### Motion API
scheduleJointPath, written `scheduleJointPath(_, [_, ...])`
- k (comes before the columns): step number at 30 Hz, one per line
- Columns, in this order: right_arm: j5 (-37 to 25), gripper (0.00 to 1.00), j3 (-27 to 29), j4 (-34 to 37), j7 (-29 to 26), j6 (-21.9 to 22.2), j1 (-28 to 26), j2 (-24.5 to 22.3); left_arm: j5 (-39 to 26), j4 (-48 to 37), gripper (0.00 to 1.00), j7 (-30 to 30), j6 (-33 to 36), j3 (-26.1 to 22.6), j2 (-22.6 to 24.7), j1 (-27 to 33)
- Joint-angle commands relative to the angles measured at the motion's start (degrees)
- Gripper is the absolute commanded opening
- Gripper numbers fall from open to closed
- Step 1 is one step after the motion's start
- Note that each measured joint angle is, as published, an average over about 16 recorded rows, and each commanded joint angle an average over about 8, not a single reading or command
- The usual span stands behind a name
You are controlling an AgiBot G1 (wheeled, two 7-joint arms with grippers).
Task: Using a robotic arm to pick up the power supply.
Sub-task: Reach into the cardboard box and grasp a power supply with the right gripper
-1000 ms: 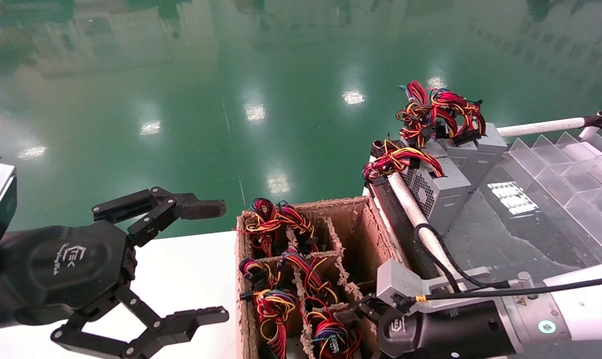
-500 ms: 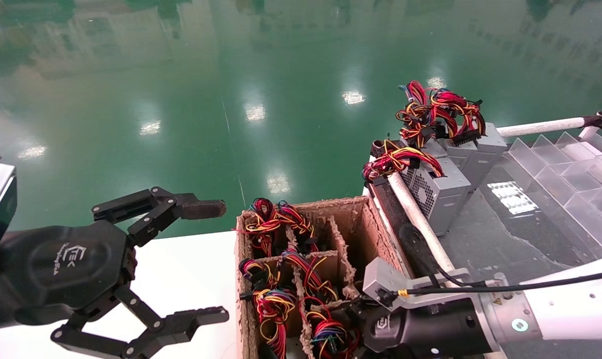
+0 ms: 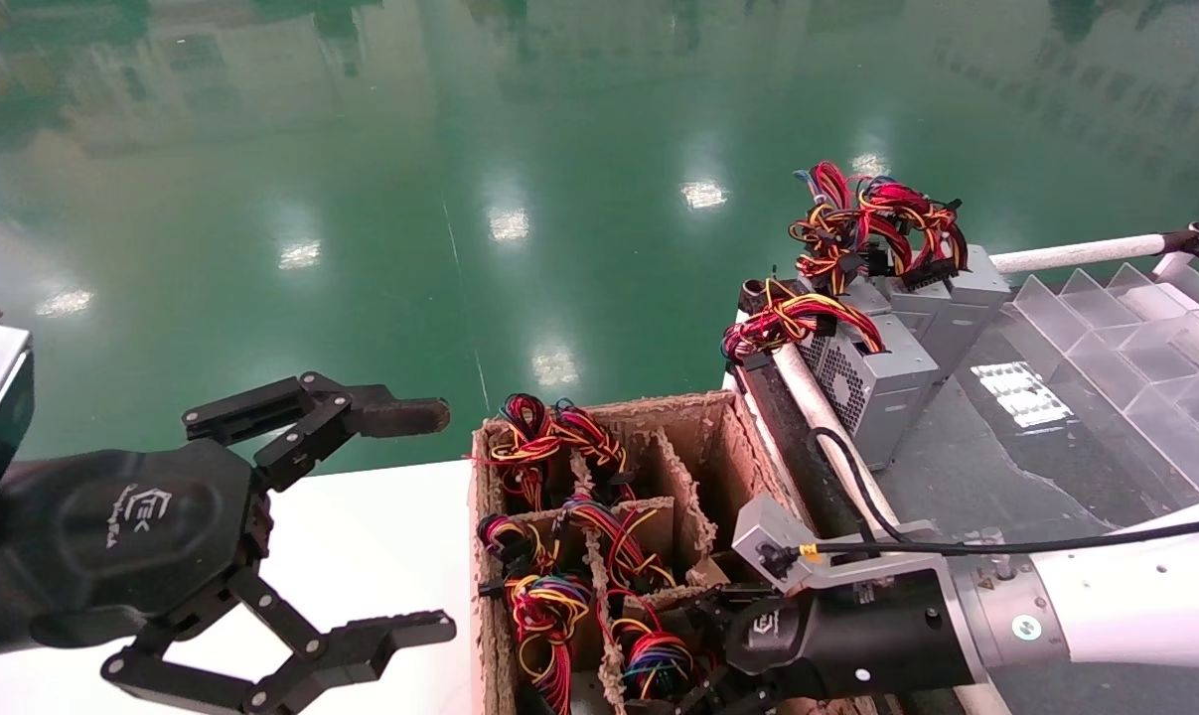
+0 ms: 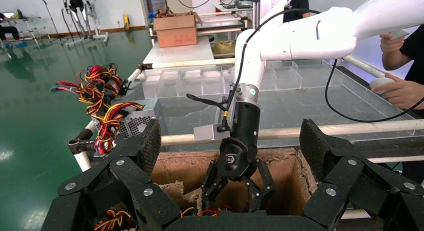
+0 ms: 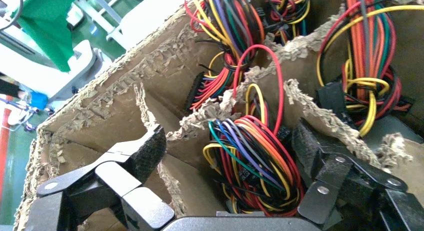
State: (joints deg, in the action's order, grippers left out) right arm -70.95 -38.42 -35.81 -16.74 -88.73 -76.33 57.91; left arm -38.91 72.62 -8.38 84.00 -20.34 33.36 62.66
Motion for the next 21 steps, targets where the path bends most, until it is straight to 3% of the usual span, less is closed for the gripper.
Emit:
scheduleJointPath(1, [0.2,0.00,-0.1,1.9,0.6,-0.5,-0.4,0.4,0.0,0.0,1.00,0.0,0.0,0.0,0.0,0.0])
scheduleJointPath(21, [0.6,0.00,-2.1,9.8,6.0,-0.7,-2.8,1.8,0.0,0.0,1.00,0.0,0.0,0.0,0.0,0.0])
